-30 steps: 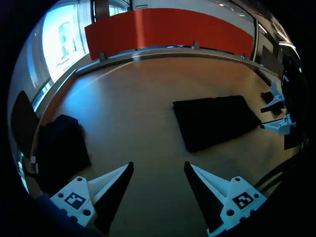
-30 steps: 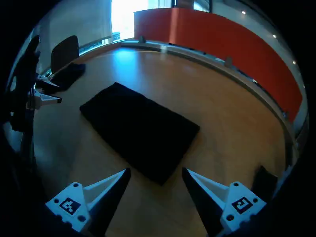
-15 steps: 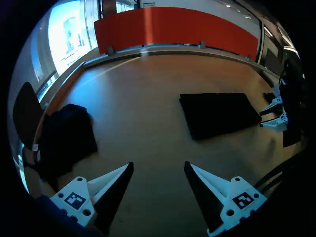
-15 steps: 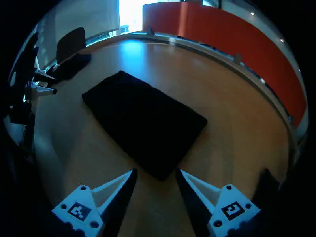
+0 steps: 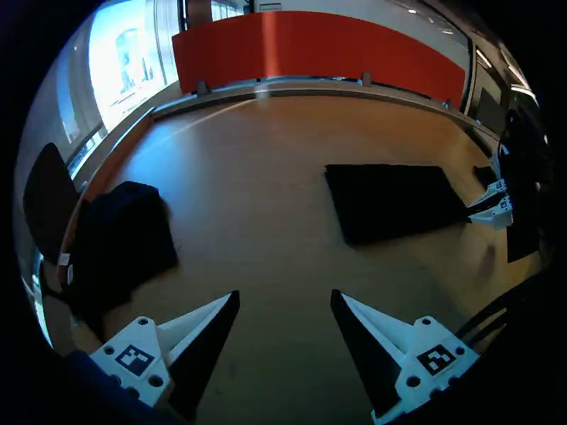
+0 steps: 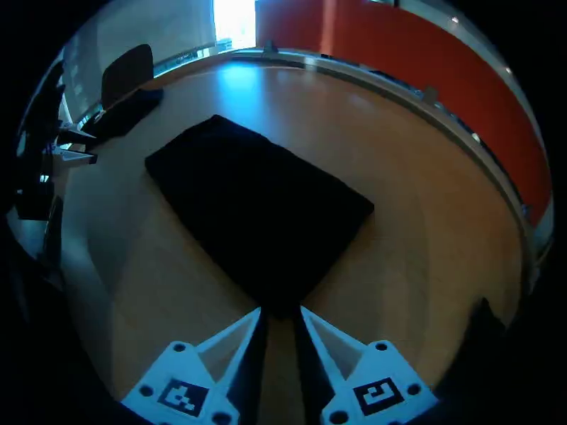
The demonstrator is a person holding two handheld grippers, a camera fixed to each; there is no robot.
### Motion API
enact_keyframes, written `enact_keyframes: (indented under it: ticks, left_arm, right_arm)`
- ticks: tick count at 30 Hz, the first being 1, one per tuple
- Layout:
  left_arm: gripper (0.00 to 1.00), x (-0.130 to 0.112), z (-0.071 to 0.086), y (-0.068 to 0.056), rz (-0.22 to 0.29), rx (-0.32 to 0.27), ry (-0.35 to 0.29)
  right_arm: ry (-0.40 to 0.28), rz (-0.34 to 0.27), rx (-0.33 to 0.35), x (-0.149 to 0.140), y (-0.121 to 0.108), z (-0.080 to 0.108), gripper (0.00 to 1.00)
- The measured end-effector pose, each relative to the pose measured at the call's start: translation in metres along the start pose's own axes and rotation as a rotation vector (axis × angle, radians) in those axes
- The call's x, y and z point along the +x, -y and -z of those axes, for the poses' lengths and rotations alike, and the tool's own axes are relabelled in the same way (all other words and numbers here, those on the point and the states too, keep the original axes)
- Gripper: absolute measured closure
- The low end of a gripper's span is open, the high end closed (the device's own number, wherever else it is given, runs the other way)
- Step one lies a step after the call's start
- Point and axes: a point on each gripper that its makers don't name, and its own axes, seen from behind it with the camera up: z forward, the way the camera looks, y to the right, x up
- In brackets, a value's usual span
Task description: Fold towel
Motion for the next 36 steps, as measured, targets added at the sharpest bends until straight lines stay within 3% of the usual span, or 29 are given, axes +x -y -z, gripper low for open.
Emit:
enact_keyframes:
  ticks: [6, 36]
  left_arm:
    - [0.05, 0.001, -0.002, -0.001, 0.004, -0.003, 0.002]
    - [0.05, 0.012, 0.001, -0.001, 0.009, -0.007, -0.025]
  right_arm:
    - [-0.012, -0.007, 0.007, 0.003, 0.003, 0.001, 0.94]
    - [-0.075, -0.073, -0.036, 0.022, 0.006, 0.015, 0.95]
